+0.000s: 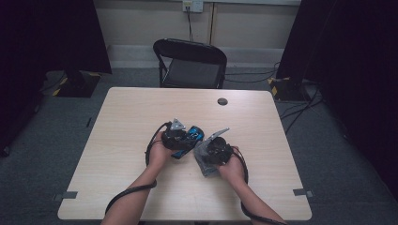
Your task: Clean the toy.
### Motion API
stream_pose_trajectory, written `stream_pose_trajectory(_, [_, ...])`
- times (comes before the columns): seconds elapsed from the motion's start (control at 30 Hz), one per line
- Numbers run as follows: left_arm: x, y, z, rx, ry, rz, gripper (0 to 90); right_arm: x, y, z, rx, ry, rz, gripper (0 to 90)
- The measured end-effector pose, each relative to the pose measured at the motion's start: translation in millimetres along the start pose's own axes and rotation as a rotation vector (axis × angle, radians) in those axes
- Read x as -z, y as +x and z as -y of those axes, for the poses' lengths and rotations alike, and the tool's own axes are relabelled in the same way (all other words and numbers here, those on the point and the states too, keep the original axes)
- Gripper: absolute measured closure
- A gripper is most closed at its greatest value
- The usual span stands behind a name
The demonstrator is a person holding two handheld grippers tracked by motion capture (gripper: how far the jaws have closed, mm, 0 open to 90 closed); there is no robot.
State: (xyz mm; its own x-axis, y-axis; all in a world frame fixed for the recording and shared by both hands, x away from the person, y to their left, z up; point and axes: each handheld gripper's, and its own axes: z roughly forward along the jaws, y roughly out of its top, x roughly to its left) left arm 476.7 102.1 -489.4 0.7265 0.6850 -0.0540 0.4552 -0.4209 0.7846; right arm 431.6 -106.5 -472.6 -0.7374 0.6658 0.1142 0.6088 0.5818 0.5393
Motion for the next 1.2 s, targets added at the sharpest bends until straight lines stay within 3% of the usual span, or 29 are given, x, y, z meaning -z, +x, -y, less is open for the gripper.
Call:
stream_pose_trajectory(0.53, [0.3,-0.3,0.1,0.003,-0.002,-0.003,41.2,-5.8,24.2,-4.8,0.072,0.009,-0.054,77.1])
stream_pose_trajectory(0.97, [0.8,-0.3,0.5,-0.001,0.000,-0.004,41.2,-9.1,40.0,-5.7,0.101,0.002,-0.096,77.0])
stream_pose_trajectory(1.2, [1.4,-0.1,0.4,-0.005,0.006,-0.005,41.2,-11.9,52.2,-7.1,0.148,0.001,-0.117,76.9])
